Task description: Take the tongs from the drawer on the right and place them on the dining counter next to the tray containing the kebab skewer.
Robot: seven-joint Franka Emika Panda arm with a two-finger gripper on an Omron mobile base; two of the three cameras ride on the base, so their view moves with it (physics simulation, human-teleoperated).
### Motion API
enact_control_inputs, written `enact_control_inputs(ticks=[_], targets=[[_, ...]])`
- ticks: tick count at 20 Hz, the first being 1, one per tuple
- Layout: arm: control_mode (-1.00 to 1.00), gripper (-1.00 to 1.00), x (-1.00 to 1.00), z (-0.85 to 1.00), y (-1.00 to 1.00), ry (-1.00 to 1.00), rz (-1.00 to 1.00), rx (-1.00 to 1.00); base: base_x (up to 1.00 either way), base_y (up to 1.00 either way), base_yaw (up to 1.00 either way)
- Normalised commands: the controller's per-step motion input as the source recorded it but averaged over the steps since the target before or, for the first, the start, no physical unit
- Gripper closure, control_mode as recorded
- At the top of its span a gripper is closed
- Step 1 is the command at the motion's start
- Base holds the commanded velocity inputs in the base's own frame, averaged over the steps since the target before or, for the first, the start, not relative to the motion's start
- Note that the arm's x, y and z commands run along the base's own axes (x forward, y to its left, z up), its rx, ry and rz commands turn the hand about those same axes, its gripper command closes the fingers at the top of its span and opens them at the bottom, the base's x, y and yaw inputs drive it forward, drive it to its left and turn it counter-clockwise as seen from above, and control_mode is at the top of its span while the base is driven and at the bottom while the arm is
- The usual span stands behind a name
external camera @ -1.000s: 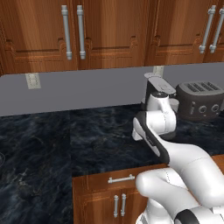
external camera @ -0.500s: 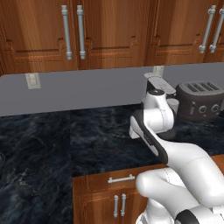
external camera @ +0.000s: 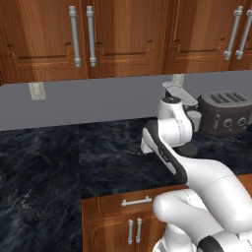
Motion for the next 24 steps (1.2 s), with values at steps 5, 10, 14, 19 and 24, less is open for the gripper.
enact_control_inputs(ticks=[5,10,14,19,24], targets=[[-1.00,1.00,0.00,0.22,0.34,0.00,0.00,0.00,0.00,0.00,0.00],[-1.00,1.00,0.00,0.31,0.20,0.00,0.00,0.00,0.00,0.00,0.00],[-1.00,1.00,0.00,0.49,0.11,0.00,0.00,0.00,0.00,0.00,0.00],[-1.00,1.00,0.00,0.53,0.00,0.00,0.00,0.01,0.00,0.00,0.00],[-1.00,1.00,-0.16,0.31,0.00,-0.04,0.00,0.00,0.00,0.00,0.00]])
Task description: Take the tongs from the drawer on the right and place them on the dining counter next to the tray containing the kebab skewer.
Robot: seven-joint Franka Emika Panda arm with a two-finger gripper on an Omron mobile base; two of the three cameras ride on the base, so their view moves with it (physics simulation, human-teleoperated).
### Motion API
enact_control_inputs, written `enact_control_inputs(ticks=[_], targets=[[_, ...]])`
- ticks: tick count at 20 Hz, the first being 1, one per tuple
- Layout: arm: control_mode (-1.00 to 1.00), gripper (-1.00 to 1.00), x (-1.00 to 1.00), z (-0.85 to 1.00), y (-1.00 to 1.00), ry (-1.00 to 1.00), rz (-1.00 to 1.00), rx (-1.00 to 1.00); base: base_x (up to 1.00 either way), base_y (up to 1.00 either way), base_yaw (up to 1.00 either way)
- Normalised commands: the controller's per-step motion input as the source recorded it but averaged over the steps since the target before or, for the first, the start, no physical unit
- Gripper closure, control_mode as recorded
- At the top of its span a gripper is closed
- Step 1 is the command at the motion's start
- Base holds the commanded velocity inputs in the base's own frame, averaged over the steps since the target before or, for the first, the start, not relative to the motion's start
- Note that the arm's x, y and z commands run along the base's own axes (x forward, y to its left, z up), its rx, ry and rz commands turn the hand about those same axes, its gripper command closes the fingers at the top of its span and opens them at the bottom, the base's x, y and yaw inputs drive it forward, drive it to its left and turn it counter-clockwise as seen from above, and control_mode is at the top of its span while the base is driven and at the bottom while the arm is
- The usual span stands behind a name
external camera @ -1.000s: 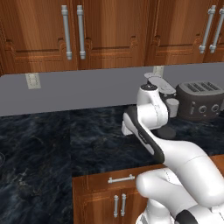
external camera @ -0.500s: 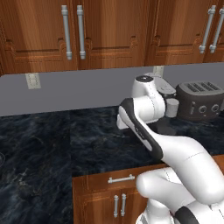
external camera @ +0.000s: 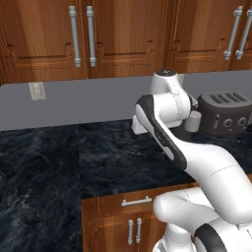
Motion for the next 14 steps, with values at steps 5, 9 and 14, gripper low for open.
enact_control_inputs(ticks=[5,9,14], targets=[[-1.00,1.00,-0.28,0.16,-0.01,-0.09,0.00,0.00,0.00,0.00,0.00],[-1.00,1.00,-0.23,0.00,-0.23,-0.22,0.00,0.00,0.00,0.00,0.00],[-1.00,1.00,-0.13,0.00,-0.25,-0.23,0.00,0.04,0.00,0.00,0.00]])
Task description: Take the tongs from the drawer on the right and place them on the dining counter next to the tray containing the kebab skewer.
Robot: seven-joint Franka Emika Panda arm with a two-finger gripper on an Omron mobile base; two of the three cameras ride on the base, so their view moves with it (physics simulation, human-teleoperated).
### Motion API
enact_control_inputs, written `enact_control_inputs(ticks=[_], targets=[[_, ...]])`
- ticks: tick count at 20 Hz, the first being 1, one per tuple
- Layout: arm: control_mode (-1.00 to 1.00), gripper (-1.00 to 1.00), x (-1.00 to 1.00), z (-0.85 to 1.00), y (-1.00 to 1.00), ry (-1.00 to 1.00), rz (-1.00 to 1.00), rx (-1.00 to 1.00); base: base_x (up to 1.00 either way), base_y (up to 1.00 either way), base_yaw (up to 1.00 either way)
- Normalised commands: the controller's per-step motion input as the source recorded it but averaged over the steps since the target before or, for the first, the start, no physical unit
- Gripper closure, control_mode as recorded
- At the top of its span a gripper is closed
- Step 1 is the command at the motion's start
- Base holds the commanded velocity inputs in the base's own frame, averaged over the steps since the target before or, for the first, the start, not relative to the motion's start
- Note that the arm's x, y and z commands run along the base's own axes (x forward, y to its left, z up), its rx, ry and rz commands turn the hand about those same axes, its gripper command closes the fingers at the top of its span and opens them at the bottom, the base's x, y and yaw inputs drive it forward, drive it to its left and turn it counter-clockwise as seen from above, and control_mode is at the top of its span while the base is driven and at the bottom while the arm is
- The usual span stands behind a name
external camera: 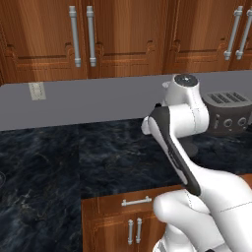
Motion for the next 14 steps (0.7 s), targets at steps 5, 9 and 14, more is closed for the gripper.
enact_control_inputs(ticks=[5,9,14], targets=[[-1.00,1.00,-0.13,0.15,-0.08,-0.10,0.00,0.10,0.00,0.00,0.00],[-1.00,1.00,-0.14,0.33,-0.03,0.00,0.00,0.13,0.00,0.00,0.00],[-1.00,1.00,-0.15,0.20,0.00,0.00,0.00,0.03,0.00,0.00,0.00]])
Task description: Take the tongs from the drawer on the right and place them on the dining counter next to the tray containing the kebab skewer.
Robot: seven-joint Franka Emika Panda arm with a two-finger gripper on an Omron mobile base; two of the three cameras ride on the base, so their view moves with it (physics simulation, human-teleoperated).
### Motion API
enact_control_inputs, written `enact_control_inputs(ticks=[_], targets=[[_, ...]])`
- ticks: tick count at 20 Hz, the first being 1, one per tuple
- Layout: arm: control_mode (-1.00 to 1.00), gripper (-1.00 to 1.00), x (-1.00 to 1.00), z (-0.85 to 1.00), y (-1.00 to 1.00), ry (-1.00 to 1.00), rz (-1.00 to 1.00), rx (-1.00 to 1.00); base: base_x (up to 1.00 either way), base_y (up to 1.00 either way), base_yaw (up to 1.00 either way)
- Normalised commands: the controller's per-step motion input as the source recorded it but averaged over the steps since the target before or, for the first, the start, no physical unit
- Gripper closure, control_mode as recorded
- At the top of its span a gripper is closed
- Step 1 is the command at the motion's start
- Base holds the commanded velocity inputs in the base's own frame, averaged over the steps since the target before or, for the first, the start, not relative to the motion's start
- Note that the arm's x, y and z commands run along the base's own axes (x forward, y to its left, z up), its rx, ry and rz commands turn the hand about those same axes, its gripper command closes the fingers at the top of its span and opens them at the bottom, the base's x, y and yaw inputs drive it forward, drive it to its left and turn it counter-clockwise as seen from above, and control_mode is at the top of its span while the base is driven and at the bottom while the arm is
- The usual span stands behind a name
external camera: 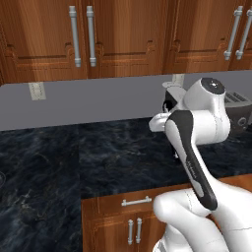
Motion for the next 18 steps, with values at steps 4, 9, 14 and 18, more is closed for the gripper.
enact_control_inputs(ticks=[4,9,14,18], targets=[[-1.00,1.00,-0.27,0.02,0.00,-0.06,0.00,0.00,0.00,0.00,0.00],[-1.00,1.00,-0.16,0.00,0.00,-0.03,0.00,0.00,0.00,0.00,0.00],[-1.00,1.00,0.00,-0.04,0.00,0.00,0.00,0.00,0.00,0.00,0.00],[-1.00,1.00,0.00,-0.02,0.00,0.00,0.00,0.00,0.00,0.00,0.00]])
